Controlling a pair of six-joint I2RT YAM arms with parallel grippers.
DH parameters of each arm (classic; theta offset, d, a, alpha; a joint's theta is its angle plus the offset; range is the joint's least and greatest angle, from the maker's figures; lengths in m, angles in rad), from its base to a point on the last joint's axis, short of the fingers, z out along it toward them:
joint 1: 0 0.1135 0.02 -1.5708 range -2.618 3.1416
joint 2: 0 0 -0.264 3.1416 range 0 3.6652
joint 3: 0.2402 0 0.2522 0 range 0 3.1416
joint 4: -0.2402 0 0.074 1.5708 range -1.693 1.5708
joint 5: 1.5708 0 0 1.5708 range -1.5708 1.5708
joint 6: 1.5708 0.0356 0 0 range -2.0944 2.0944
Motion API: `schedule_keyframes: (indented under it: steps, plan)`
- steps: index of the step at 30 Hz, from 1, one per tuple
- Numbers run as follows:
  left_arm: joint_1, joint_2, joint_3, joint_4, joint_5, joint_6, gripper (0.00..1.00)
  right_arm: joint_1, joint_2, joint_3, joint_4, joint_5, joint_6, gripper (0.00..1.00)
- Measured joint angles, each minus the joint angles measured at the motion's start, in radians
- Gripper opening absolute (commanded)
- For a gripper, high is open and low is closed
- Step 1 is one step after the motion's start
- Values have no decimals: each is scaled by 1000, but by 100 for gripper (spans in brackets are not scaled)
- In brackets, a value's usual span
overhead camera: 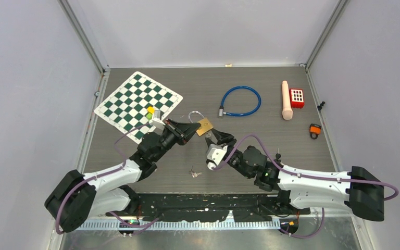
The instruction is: Unlock with the key
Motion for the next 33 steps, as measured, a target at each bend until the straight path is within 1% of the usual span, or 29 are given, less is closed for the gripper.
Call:
schedule_keyframes:
  steps: [6, 14, 20, 24, 25, 26, 28, 33]
  plan:
    - [0, -19, 0, -18, 0, 12, 0, 0, 0, 0, -50, -31, 6, 44]
    - [0, -21, 2, -26, 1, 18, 0, 1, 26, 1, -64, -28, -2, 36]
    - [0, -24, 2, -38, 0, 23, 0, 5, 73, 10, -25, 6, -23, 25]
    - [-2, -24, 3, -40, -1, 26, 0, 6, 89, 10, 7, 30, -19, 16]
    - [-2, -24, 5, -41, -1, 26, 0, 6, 92, 10, 15, 34, -11, 14]
    - [-2, -24, 6, -41, -4, 27, 0, 7, 96, 10, 21, 39, -4, 10]
    - [-3, -24, 7, -41, -10, 30, 0, 7, 103, 10, 40, 52, 28, 6]
    - [-7, -25, 7, -32, -25, 37, 0, 7, 112, 10, 77, 88, 162, 5]
